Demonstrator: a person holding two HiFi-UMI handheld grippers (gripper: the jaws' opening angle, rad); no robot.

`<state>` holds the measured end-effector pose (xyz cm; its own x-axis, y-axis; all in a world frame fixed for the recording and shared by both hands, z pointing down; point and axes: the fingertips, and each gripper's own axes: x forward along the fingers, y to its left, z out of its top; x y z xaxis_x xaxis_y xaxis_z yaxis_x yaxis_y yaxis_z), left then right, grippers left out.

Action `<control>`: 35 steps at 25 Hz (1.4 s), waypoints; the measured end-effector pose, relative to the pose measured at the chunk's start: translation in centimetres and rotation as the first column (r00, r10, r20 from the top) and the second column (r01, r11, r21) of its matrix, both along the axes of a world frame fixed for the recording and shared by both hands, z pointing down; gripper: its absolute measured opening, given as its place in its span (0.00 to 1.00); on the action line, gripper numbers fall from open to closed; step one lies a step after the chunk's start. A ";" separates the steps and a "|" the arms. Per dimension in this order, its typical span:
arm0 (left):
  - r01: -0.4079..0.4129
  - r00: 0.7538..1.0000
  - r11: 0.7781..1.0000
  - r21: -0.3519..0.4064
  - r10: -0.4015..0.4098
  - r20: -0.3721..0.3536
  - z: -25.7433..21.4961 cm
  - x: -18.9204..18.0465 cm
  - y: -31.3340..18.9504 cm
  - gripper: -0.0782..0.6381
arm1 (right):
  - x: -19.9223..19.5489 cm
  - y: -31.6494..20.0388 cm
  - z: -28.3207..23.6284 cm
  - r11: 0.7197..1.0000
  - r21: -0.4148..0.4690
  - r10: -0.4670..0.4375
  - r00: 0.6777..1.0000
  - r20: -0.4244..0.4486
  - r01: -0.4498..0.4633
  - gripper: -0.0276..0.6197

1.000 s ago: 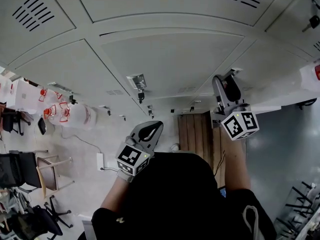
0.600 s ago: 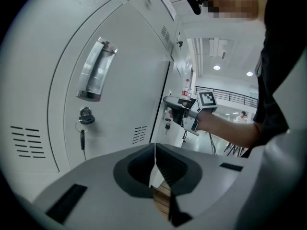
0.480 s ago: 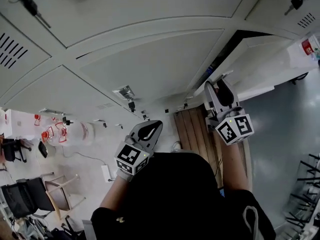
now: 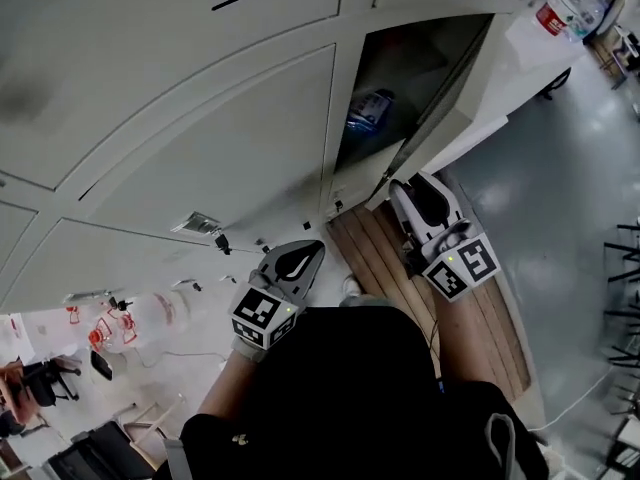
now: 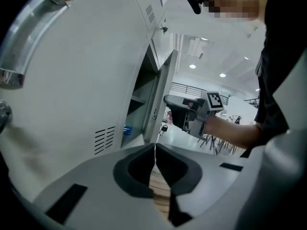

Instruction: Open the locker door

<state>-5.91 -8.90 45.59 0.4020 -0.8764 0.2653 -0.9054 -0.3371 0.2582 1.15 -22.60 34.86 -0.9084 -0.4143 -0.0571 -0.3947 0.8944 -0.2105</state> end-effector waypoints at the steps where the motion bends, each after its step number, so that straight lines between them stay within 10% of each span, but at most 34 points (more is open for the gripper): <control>1: -0.021 1.000 1.000 0.000 0.021 0.000 0.0 0.4 -0.3 0.14 | 0.6 0.1 0.0 1.000 -0.003 0.010 1.000 0.005 -0.010 0.27; 17: -0.306 0.952 0.952 -0.003 0.306 0.003 0.9 5.9 -4.6 0.14 | 9.8 0.5 1.1 0.961 0.029 0.275 0.961 0.017 -0.275 0.19; 35: -0.442 0.897 0.897 -0.018 0.442 0.020 1.1 9.4 -5.7 0.14 | 19.0 -1.0 3.5 0.818 -0.079 0.569 0.822 -0.024 -0.569 0.12</control>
